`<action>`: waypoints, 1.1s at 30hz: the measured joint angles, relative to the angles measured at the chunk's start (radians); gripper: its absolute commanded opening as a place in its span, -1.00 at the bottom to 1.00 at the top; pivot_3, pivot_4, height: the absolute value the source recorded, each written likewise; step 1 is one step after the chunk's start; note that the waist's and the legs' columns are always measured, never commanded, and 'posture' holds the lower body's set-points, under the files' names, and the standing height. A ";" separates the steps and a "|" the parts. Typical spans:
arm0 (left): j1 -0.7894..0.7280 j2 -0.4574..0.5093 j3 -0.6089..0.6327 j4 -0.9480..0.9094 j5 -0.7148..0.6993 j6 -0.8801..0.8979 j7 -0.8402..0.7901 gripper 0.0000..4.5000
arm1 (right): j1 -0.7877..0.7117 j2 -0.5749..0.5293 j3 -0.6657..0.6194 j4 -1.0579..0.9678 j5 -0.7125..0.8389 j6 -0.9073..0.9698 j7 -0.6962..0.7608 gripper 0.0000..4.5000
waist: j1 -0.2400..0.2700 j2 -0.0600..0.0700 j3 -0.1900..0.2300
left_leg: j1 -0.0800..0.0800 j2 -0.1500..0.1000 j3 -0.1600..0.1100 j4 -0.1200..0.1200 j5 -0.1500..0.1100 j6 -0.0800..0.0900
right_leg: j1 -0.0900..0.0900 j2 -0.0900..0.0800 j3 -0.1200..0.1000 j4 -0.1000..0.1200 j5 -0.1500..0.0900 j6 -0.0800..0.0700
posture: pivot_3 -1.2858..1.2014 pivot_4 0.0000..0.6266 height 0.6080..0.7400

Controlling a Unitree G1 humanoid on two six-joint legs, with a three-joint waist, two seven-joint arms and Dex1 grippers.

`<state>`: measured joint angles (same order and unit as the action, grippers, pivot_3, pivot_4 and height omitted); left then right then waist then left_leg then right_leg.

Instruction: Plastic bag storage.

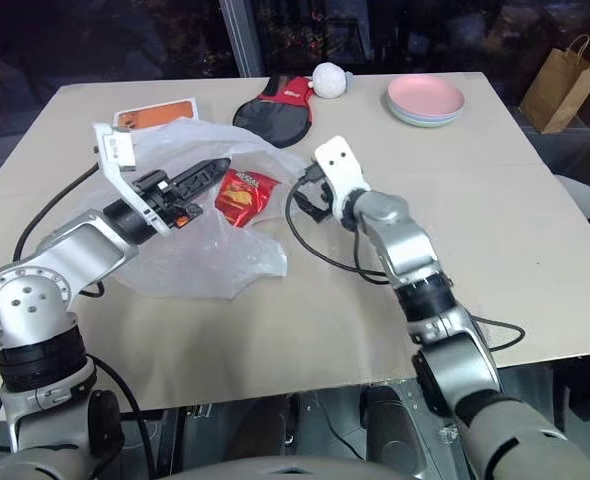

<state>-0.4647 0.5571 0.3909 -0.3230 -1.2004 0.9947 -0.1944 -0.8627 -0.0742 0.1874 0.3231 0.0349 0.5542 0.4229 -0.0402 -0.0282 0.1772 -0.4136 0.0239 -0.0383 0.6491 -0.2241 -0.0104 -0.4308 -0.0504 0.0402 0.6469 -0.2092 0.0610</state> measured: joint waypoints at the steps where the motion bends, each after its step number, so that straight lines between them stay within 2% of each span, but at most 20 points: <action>1: 0.000 0.004 0.000 0.000 0.000 0.000 0.000 -1.00 | -0.012 0.000 -0.007 0.054 0.000 -0.026 0.000 0.22 | 0.003 0.000 0.000 | -0.001 0.000 0.000 0.000 0.000 0.000 | 0.000 0.000 0.000 -0.002 0.000 0.000 | 0.03 -0.52 1.00; 2: 0.001 0.007 0.001 0.000 0.000 0.000 0.000 -1.00 | -0.013 -0.001 -0.010 0.074 0.001 -0.038 0.000 0.05 | 0.004 0.000 0.000 | -0.002 0.000 0.000 0.000 0.000 0.000 | 0.000 -0.001 0.000 -0.002 0.000 0.000 | 0.03 -0.52 1.00; 4: 0.006 0.012 0.000 -0.006 0.000 0.000 -0.004 -1.00 | -0.022 -0.001 -0.030 0.112 0.017 -0.055 0.011 -0.08 | 0.002 0.000 0.000 | -0.002 -0.001 0.001 0.000 0.000 0.000 | 0.000 -0.002 0.000 -0.003 0.000 0.000 | 0.03 -0.52 1.00; 7: 0.048 0.061 0.009 -0.022 -0.034 0.010 -0.046 -1.00 | -0.051 -0.029 -0.069 0.123 0.047 -0.056 0.036 -0.62 | -0.001 0.000 0.000 | -0.002 0.000 0.000 -0.002 0.000 0.000 | -0.001 -0.001 0.000 -0.003 0.000 0.000 | 0.03 -0.52 1.00; 8: 0.089 0.110 0.025 -0.040 -0.089 0.034 -0.103 -0.76 | -0.058 -0.041 -0.072 0.123 0.050 -0.060 0.045 -0.89 | -0.007 0.000 0.000 | -0.002 0.000 0.001 -0.003 0.000 0.000 | -0.002 -0.001 0.000 -0.003 0.000 0.000 | 0.03 -0.52 1.00; 9: 0.107 0.134 0.032 -0.058 -0.112 0.047 -0.133 -0.69 | -0.057 -0.050 -0.076 0.124 0.050 -0.060 0.049 -0.98 | -0.007 0.000 0.000 | -0.002 0.000 0.001 -0.004 0.000 0.000 | -0.002 -0.001 0.000 -0.003 0.000 0.000 | 0.03 -0.52 1.00; 11: 0.165 0.237 0.057 -0.141 -0.195 0.078 -0.230 -0.30 | -0.057 -0.065 -0.082 0.132 0.050 -0.061 0.054 -1.00 | -0.007 0.001 0.001 | -0.002 0.000 0.001 -0.004 0.000 0.000 | -0.002 -0.001 0.000 -0.003 0.000 0.000 | 0.03 -0.52 1.00; 12: 0.184 0.271 0.076 -0.176 -0.228 0.085 -0.256 -0.04 | -0.057 -0.066 -0.085 0.136 0.050 -0.062 0.057 -1.00 | -0.005 0.001 0.001 | -0.001 0.000 0.002 -0.005 0.000 0.000 | -0.002 -0.001 0.001 -0.003 0.000 0.000 | 0.03 -0.52 1.00; 16: 0.276 0.327 0.119 -0.204 -0.266 0.085 -0.271 0.76 | -0.058 -0.066 -0.085 0.152 0.052 -0.074 0.071 -1.00 | -0.004 0.002 0.001 | -0.001 0.000 0.001 -0.005 0.000 0.000 | -0.002 -0.001 0.001 -0.003 0.000 0.000 | 0.03 -0.52 1.00; 17: 0.292 0.337 0.123 -0.204 -0.277 0.088 -0.275 0.76 | -0.058 -0.071 -0.087 0.159 0.052 -0.075 0.072 -1.00 | -0.004 0.002 0.001 | -0.001 0.000 0.002 -0.004 0.000 0.000 | -0.002 -0.001 0.001 -0.003 0.000 0.000 | 0.03 -0.52 1.00; 20: 0.468 0.384 0.187 -0.257 -0.326 0.114 -0.353 0.76 | -0.061 -0.078 -0.087 0.168 0.052 -0.080 0.076 -1.00 | -0.007 0.003 0.002 | -0.001 0.000 0.003 -0.005 0.000 0.000 | -0.002 -0.001 0.002 -0.004 0.000 0.000 | 0.03 -0.52 1.00; 23: 0.698 0.368 0.192 -0.394 -0.221 0.095 -0.449 0.76 | -0.061 -0.084 -0.087 0.167 0.052 -0.079 0.081 -1.00 | -0.006 0.003 0.002 | -0.001 0.000 0.004 -0.007 0.000 0.000 | -0.003 -0.001 0.002 -0.005 0.000 0.000 | 0.03 -0.52 1.00; 27: 0.859 0.258 0.130 -0.433 -0.025 -0.007 -0.460 0.76 | -0.057 -0.093 -0.087 0.147 0.052 -0.064 0.092 -1.00 | 0.002 0.004 0.002 | -0.001 0.001 0.002 -0.008 0.000 0.000 | -0.003 -0.001 0.000 -0.005 -0.001 -0.002 | 0.03 -0.52 1.00; 30: 0.889 0.209 0.079 -0.435 0.042 -0.055 -0.456 0.76 | -0.050 -0.097 -0.086 0.119 0.052 -0.052 0.094 -1.00 | 0.001 0.005 0.002 | 0.000 0.000 0.004 -0.007 0.000 0.000 | -0.003 -0.001 0.002 -0.005 -0.002 -0.004 | 0.03 -0.52 1.00; 33: 0.822 0.045 -0.054 -0.406 0.105 -0.111 -0.375 0.76 | -0.017 -0.112 -0.085 0.053 0.052 -0.012 0.095 -1.00 | 0.006 0.006 0.002 | 0.000 0.000 0.003 -0.004 0.000 0.000 | 0.000 -0.002 0.001 -0.005 -0.001 -0.001 | 0.03 -0.52 1.00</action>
<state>0.3575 0.6018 0.3366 -0.7291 -1.0955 0.8838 -0.5695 -0.8802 -0.1863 0.1025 0.3758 0.0865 0.5423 0.5176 -0.0341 -0.0227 0.1789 -0.4140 0.0236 -0.0355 0.6451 -0.2243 -0.0103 -0.4313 -0.0522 0.0412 0.6421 -0.2102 0.0598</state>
